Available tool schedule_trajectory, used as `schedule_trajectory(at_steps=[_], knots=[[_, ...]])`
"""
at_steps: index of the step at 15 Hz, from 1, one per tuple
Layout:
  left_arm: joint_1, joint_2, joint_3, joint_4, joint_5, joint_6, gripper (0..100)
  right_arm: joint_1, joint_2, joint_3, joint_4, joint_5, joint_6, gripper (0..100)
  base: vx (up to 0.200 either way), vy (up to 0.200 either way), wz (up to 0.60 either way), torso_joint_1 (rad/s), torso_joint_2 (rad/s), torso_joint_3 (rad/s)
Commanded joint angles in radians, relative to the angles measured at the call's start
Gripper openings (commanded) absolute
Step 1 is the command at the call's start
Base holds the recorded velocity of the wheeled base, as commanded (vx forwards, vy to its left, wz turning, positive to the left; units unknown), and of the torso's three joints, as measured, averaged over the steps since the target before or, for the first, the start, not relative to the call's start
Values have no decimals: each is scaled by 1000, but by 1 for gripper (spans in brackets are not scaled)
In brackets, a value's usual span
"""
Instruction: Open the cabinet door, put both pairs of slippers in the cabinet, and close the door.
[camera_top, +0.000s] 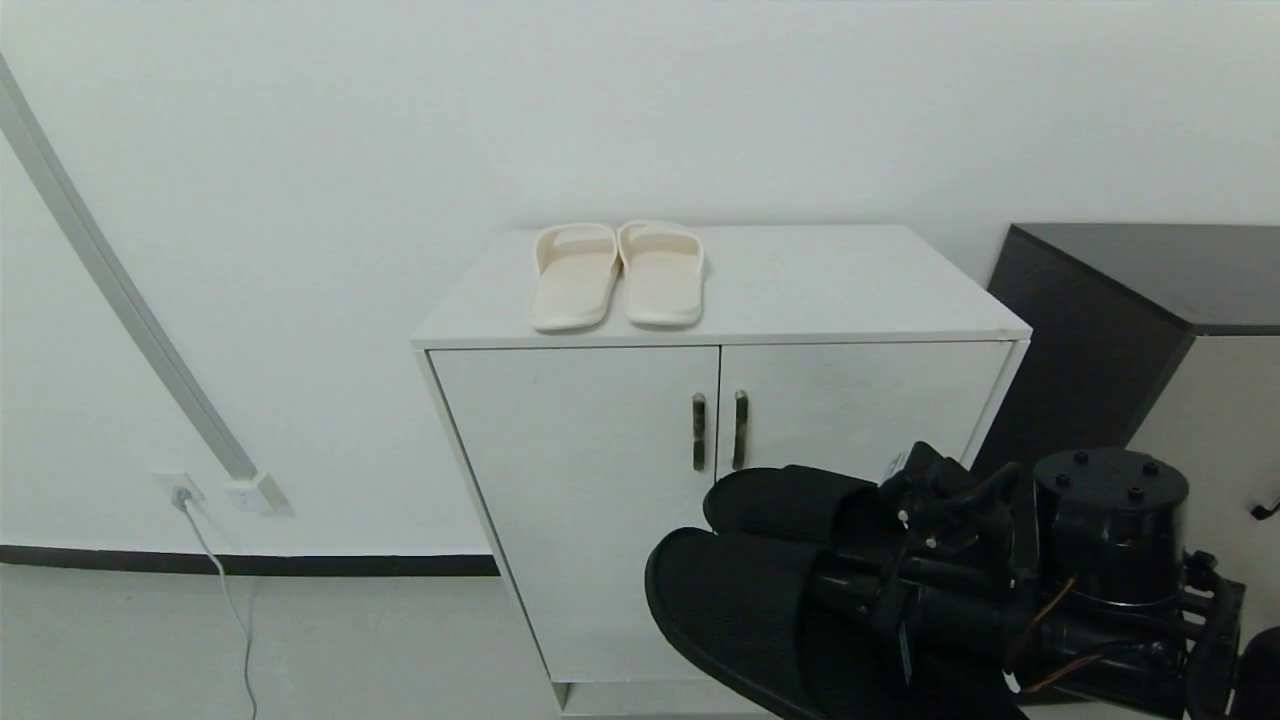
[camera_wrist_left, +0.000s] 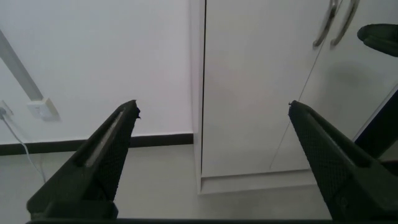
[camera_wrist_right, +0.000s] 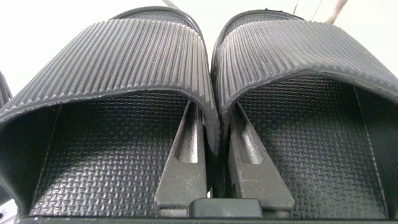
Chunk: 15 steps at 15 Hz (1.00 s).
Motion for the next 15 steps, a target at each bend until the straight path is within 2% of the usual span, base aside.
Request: schedule_trajectory(at_steps=[1, 8, 14, 15], knots=[[-1, 1, 0, 0, 0, 0, 100, 1, 3, 2, 0, 0, 0, 0, 0, 0, 0, -178, 486, 320], [-1, 1, 0, 0, 0, 1, 100, 1, 5, 8, 0, 0, -2, 0, 0, 0, 0, -152, 479, 327], [-1, 1, 0, 0, 0, 3, 100, 1, 3, 11, -2, -1, -2, 0, 0, 0, 0, -90, 457, 359], [0, 1, 0, 0, -1, 15, 100, 1, 3, 12, 0, 0, -2, 0, 0, 0, 0, -32, 432, 383]])
